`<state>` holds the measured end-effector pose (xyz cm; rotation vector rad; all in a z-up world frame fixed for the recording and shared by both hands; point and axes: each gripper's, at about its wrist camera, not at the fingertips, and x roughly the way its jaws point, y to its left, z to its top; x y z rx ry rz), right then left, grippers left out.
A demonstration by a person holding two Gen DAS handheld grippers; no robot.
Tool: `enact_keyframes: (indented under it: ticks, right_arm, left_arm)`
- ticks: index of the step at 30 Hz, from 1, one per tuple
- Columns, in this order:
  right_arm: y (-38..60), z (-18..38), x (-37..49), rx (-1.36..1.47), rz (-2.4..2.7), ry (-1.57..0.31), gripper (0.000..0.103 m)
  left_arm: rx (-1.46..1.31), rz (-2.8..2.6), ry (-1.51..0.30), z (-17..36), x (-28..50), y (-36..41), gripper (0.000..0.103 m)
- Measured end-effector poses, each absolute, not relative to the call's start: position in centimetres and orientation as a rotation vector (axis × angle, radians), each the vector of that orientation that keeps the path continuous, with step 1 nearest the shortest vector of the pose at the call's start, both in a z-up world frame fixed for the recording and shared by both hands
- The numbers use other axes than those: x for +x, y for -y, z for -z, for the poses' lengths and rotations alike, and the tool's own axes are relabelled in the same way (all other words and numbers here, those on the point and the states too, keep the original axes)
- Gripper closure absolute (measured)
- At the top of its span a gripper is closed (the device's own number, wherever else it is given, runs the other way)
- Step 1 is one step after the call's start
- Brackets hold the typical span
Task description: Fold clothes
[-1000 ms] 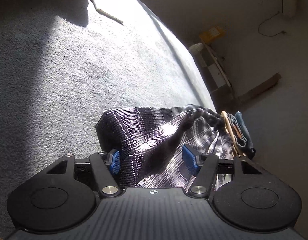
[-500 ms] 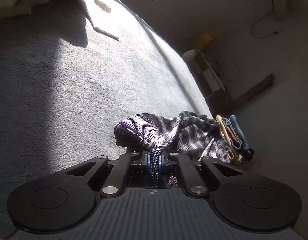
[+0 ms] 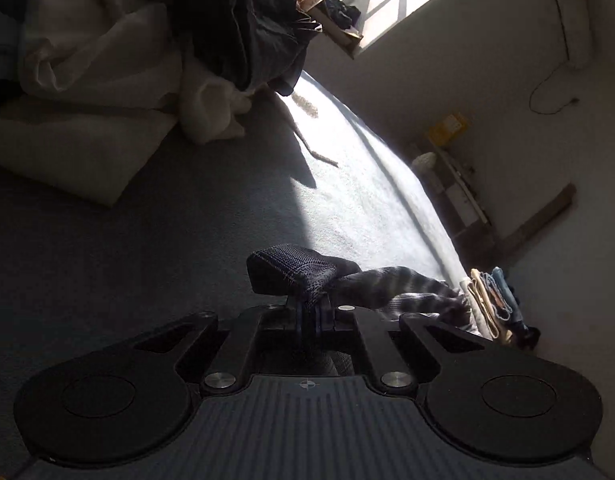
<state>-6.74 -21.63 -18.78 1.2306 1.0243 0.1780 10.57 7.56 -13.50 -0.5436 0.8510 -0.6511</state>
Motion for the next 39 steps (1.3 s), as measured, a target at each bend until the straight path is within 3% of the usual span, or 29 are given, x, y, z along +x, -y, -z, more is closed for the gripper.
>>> enact_keyframes:
  ticks: [3,4,5,7,9,11,13,14,19,24,33,39]
  right_arm:
    - [18.9,19.9,-6.0,1.230,-0.217,-1.080,0.090]
    - [18.5,20.4,-6.0,1.225,-0.209,-1.095,0.087]
    - [18.3,20.8,-6.0,1.219,-0.195,-1.109,0.085]
    - [18.6,21.7,-6.7,1.265,-0.187,-1.146,0.073]
    - [19.2,21.7,-7.3,1.331,-0.202,-1.155,0.057]
    - [19.9,20.9,-7.8,1.312,-0.222,-1.165,0.042]
    - [20.8,19.9,-8.4,1.260,-0.233,-1.173,0.027]
    - [21.5,19.4,-8.8,1.231,-0.241,-1.174,0.027]
    - [25.6,15.4,-10.7,0.964,-0.246,-1.098,0.027]
    - [27.1,10.2,-10.5,0.660,-0.277,-0.891,0.032]
    - [16.5,5.7,0.4,-0.044,-0.546,-0.724,0.033]
    - [10.9,8.0,8.0,-0.263,-0.703,-0.790,0.033]
  left_arm:
    - [-0.505,0.608,-0.886,14.0,10.5,-10.2,0.098]
    - [-0.493,0.593,-0.916,14.4,10.7,-10.6,0.093]
    - [-0.487,0.572,-0.940,15.0,10.8,-10.9,0.080]
    - [-0.490,0.536,-0.968,15.8,10.9,-11.6,0.060]
    - [-0.520,0.527,-0.957,15.9,10.7,-12.2,0.054]
    - [-0.552,0.520,-0.937,15.6,10.1,-12.9,0.038]
    - [-0.581,0.519,-0.914,15.1,8.9,-13.9,0.032]
    - [-0.590,0.534,-0.915,15.0,8.2,-14.1,0.030]
    - [-0.581,0.634,-1.017,15.9,3.3,-13.7,0.029]
    - [-0.599,0.719,-1.091,17.7,-0.9,-11.6,0.029]
    - [-0.604,0.744,-1.094,19.3,-2.1,-8.3,0.032]
    - [-0.579,0.771,-1.097,20.0,-2.0,-8.6,0.048]
